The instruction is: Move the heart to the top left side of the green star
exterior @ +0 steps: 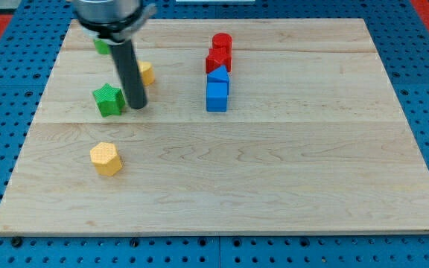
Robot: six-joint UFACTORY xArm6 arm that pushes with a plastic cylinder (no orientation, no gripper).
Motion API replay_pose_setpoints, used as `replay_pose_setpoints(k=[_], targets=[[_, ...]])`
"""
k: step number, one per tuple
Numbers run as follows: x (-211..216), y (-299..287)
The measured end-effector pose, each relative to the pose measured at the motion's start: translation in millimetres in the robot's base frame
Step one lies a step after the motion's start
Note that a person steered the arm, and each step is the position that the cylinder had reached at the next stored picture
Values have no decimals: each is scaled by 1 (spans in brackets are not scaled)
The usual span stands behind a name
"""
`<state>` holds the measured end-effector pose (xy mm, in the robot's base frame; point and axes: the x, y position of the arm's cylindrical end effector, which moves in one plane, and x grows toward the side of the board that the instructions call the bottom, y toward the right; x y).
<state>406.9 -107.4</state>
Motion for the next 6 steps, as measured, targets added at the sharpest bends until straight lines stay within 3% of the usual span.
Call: replay_pose_setpoints(k=[3,4,5,6], targets=[[-77,-3],[-80,-58],[-79,-48],[-36,-29]])
